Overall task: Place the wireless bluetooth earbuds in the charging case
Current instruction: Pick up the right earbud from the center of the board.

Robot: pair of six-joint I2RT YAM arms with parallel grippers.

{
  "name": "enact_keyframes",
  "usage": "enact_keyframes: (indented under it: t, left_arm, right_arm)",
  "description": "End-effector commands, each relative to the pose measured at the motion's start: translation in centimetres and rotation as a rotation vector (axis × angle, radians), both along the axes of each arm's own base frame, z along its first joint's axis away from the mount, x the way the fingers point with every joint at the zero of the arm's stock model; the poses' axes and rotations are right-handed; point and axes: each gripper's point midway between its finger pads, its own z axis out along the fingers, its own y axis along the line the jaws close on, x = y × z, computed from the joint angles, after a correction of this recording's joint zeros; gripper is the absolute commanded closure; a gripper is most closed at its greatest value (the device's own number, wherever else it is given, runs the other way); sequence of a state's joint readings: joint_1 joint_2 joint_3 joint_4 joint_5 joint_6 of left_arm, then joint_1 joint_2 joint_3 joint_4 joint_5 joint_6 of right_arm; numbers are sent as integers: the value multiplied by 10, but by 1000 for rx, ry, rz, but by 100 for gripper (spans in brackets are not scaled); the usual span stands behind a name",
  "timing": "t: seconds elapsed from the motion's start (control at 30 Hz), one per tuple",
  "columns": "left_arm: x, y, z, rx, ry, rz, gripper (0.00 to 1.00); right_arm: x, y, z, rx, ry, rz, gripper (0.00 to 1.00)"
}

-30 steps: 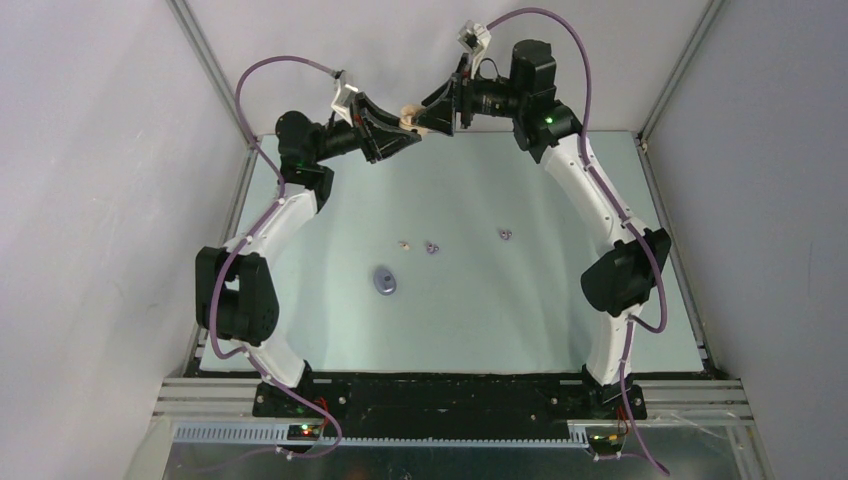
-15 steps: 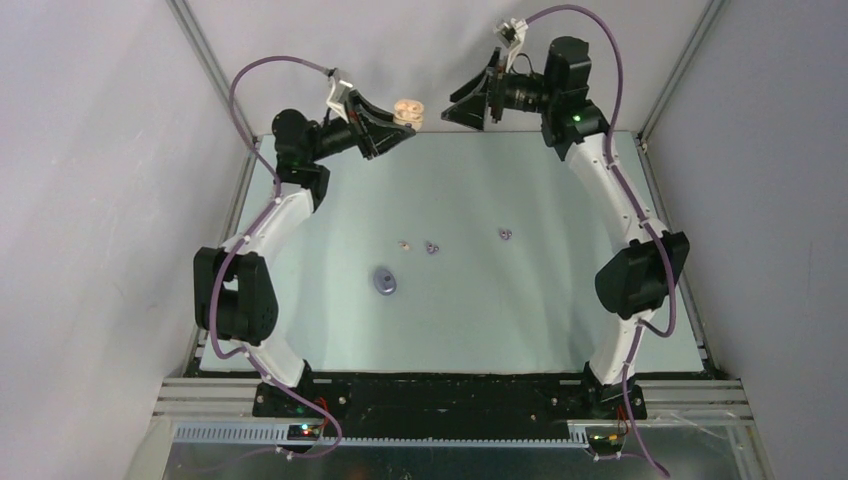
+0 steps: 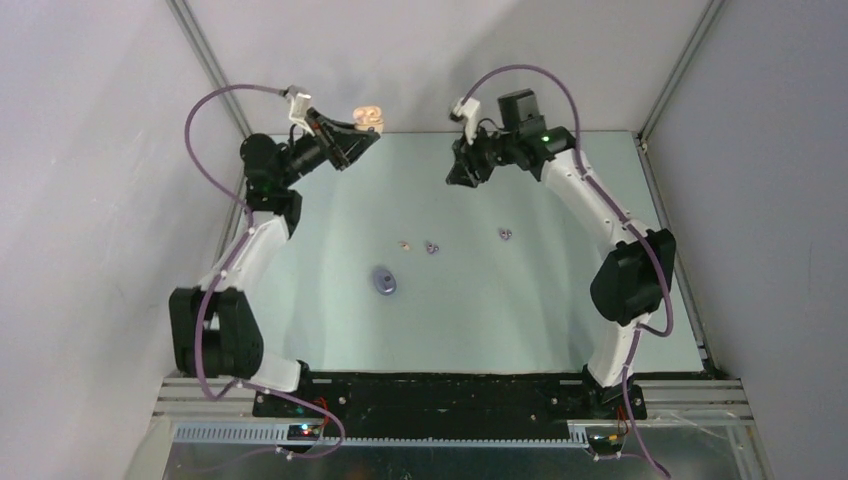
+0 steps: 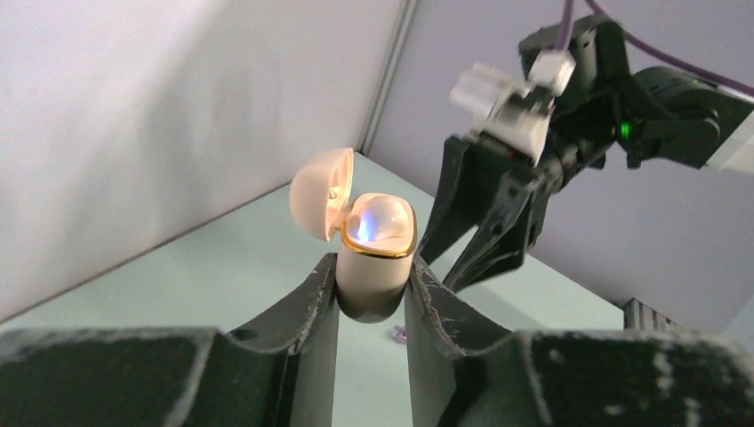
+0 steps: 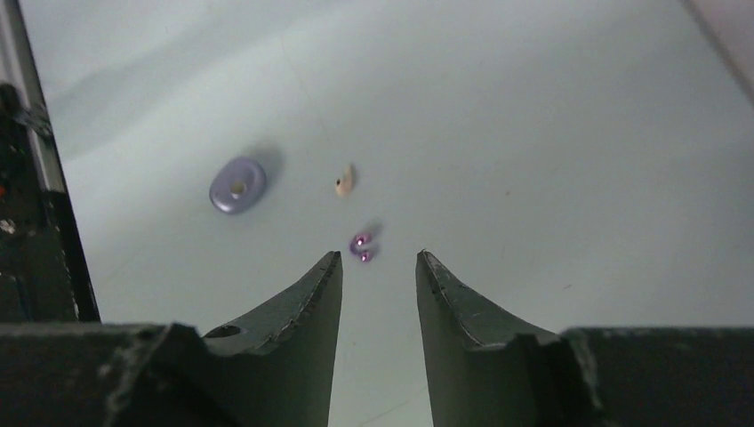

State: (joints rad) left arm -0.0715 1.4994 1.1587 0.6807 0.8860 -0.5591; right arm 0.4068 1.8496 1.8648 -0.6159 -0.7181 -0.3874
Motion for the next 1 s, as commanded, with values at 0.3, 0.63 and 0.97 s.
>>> enact_keyframes:
  t: [0.3, 0.63, 0.97]
  left_arm:
    - [-90, 35, -39, 318, 44, 71, 99]
    - [-104, 65, 9, 117, 43, 357, 100]
    - [-94, 106, 21, 37, 42, 544, 100]
  right_arm:
    - [-60, 36, -95, -133, 215, -26, 68]
    - [-53, 75, -144, -246, 300, -157, 56]
    - [-37, 109, -180, -294, 410, -295, 55]
